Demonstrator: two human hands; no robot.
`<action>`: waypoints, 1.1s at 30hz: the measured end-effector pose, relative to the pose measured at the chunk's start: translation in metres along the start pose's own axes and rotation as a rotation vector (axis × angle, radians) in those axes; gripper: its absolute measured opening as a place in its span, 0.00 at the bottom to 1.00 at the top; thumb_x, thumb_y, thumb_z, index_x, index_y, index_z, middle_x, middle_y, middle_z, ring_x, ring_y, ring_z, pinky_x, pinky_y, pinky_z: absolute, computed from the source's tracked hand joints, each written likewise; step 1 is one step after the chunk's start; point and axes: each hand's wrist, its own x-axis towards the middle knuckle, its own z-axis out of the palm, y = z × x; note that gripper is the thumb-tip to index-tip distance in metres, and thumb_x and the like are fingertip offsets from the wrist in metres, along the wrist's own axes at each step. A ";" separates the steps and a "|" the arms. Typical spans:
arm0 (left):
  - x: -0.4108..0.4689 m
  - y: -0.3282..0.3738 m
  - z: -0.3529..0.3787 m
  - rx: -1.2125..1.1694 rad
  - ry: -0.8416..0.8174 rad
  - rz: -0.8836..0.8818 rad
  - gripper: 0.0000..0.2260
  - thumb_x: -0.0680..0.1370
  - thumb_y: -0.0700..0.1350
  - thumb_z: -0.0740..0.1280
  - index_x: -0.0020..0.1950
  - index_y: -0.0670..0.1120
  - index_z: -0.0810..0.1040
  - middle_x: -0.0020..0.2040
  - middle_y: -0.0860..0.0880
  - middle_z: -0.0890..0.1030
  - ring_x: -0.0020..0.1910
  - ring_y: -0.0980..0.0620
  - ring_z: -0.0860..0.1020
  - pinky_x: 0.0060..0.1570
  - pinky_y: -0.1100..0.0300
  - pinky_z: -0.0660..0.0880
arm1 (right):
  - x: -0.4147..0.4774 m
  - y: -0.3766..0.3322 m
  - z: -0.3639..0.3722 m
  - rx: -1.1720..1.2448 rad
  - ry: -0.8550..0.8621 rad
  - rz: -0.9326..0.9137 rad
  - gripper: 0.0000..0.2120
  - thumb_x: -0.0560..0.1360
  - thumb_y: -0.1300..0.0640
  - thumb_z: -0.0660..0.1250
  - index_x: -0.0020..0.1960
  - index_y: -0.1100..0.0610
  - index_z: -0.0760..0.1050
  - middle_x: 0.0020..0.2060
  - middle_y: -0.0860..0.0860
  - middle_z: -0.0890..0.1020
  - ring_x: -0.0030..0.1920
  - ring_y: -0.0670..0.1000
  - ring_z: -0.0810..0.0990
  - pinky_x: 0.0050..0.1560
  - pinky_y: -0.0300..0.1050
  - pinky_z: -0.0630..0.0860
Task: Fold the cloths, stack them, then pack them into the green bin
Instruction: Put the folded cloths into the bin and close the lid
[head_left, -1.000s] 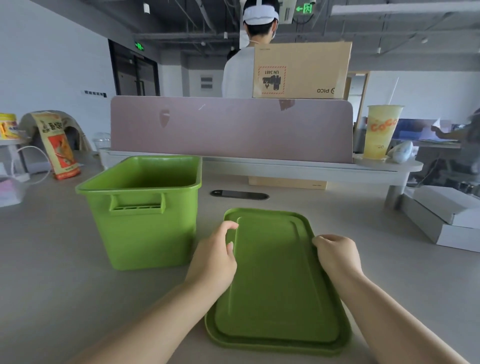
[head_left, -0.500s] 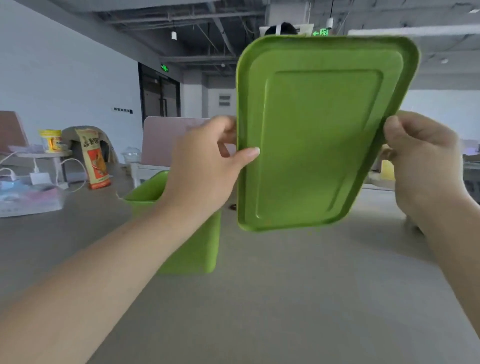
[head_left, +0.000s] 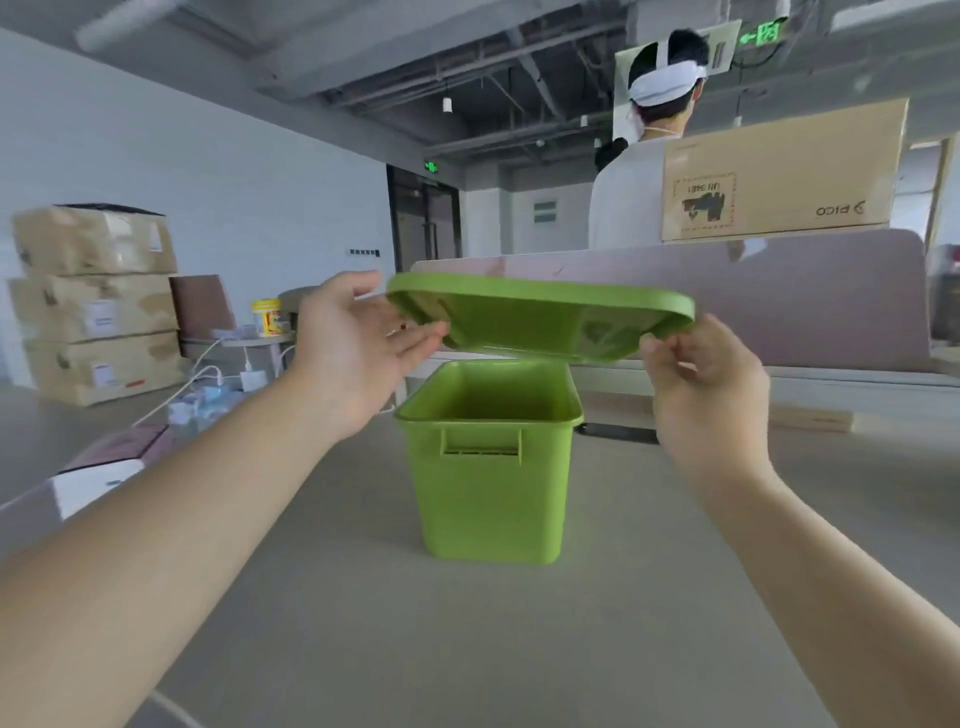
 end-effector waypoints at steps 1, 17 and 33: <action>0.005 -0.003 -0.008 0.049 0.022 -0.026 0.08 0.77 0.43 0.58 0.46 0.41 0.74 0.51 0.41 0.80 0.50 0.40 0.81 0.55 0.51 0.76 | -0.008 0.007 0.008 0.008 -0.020 0.002 0.10 0.76 0.62 0.64 0.39 0.49 0.73 0.42 0.57 0.80 0.39 0.48 0.78 0.37 0.24 0.67; 0.030 -0.059 -0.035 1.209 0.146 0.250 0.19 0.76 0.34 0.58 0.50 0.53 0.83 0.44 0.53 0.81 0.27 0.60 0.74 0.24 0.72 0.67 | -0.028 0.056 0.034 0.085 -0.328 0.248 0.21 0.77 0.59 0.53 0.66 0.51 0.75 0.63 0.44 0.77 0.65 0.42 0.72 0.61 0.30 0.64; 0.071 -0.063 -0.057 1.110 0.236 -0.177 0.15 0.76 0.36 0.56 0.51 0.51 0.77 0.49 0.47 0.78 0.48 0.45 0.76 0.54 0.53 0.75 | -0.026 0.038 0.049 0.091 -0.459 0.457 0.20 0.79 0.43 0.53 0.70 0.41 0.67 0.66 0.40 0.73 0.69 0.43 0.68 0.71 0.52 0.64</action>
